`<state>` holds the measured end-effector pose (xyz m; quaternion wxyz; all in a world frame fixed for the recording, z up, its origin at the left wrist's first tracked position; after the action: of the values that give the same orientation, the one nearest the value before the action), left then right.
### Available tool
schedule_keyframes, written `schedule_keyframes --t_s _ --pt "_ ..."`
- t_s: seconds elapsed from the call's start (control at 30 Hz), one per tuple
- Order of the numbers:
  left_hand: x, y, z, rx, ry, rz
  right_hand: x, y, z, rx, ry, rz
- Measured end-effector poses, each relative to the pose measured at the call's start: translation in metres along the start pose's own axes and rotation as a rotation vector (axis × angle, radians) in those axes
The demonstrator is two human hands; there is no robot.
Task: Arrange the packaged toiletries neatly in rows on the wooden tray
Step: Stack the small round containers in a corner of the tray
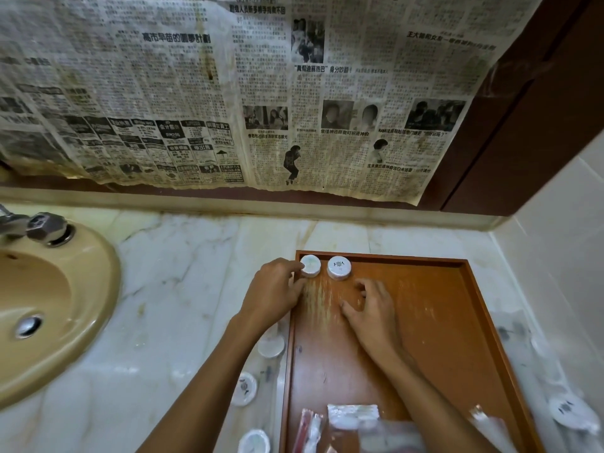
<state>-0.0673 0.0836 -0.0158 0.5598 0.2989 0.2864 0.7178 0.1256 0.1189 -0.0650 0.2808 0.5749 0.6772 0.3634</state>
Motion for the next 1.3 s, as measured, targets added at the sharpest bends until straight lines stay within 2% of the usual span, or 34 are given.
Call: schedule_keyframes --t_s 0.13,0.33,0.53,0.77,0.93,1.07,1.3 --pt "-0.040 0.004 0.013 -0.019 -0.034 0.011 -0.030 0.005 0.003 -0.182 0.097 -0.111" --pt "-0.118 -0.008 0.042 -0.038 -0.102 -0.107 -0.086 0.021 0.009 -0.278 0.266 -0.301" --pt "-0.189 -0.021 0.058 -0.071 -0.128 -0.189 -0.153 0.049 0.030 -0.297 0.324 -0.285" --pt "-0.232 -0.022 0.050 0.039 -0.124 -0.146 -0.223 0.070 0.046 -0.289 0.302 -0.262" --pt "-0.260 -0.029 0.063 -0.004 -0.188 -0.236 -0.252 0.079 0.058 -0.245 0.272 -0.286" --pt "-0.275 -0.041 0.063 0.051 -0.109 -0.313 -0.265 0.096 0.079 -0.247 0.206 -0.251" --pt "-0.291 -0.057 0.061 0.234 0.011 -0.369 -0.269 0.139 0.132 -0.212 -0.030 -0.121"
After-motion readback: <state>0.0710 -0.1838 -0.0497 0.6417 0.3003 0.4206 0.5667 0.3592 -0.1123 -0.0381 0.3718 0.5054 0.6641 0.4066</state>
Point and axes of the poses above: each hand's wrist, its own x-axis towards the middle knuckle, its own y-axis out of the back of the hand, z = x × y, the point moved 5 cm from there along x, towards the middle knuckle, and after that the axes turned 7 degrees about -x, right-handed, at the moved point
